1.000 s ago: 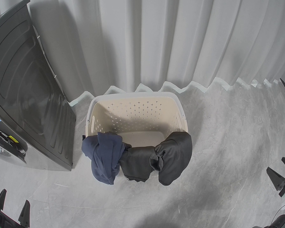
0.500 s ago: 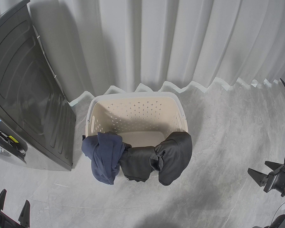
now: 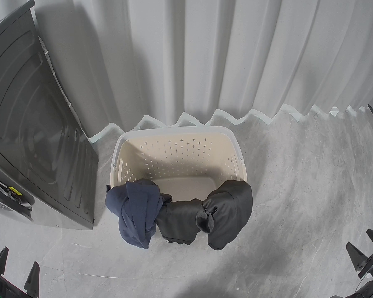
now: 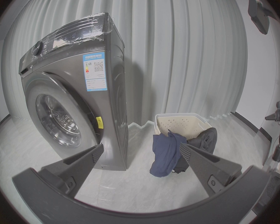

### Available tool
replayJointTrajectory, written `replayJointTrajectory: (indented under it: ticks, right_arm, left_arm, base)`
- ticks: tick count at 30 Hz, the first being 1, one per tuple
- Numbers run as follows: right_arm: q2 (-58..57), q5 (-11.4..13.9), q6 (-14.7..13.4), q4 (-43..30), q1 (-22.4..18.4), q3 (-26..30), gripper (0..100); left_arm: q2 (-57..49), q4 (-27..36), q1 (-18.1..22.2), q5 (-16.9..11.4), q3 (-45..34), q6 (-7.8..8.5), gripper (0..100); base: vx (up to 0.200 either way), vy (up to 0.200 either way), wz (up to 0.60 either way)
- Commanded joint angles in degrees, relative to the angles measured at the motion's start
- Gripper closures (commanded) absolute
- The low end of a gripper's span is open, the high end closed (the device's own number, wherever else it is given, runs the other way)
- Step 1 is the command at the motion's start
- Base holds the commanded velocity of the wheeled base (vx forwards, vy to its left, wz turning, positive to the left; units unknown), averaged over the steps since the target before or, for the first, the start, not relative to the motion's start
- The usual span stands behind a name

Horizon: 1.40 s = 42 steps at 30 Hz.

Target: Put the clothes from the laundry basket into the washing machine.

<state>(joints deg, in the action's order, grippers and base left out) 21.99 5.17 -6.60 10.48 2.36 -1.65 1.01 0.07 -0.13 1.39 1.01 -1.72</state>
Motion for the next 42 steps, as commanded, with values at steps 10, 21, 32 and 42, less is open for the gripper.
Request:
replayJointTrajectory:
  ticks: [10,21,32,42]
  right_arm:
    - [-16.4,-2.4,10.9,-8.1,-8.2,1.6,0]
    - [-20.8,-1.5,10.0,-10.0,-2.0,1.6,0]
    - [-21.7,-4.5,7.1,-10.1,-2.3,1.6,0]
    - [-21.8,-4.6,6.9,-10.1,-2.3,1.6,0]
  left_arm:
    - [-0.8,-0.1,0.0,0.0,-0.9,-0.04,0]
    - [-0.8,-0.1,0.0,0.0,-0.9,-0.04,0]
    - [-0.8,-0.1,0.0,0.0,-0.9,-0.04,0]
    - [-0.8,0.0,0.0,-0.1,-0.9,-0.04,0]
  base:
    - [0.18,0.0,0.0]
    - [0.0,0.0,0.0]
    - [0.2,0.0,0.0]
    - [0.08,0.0,0.0]
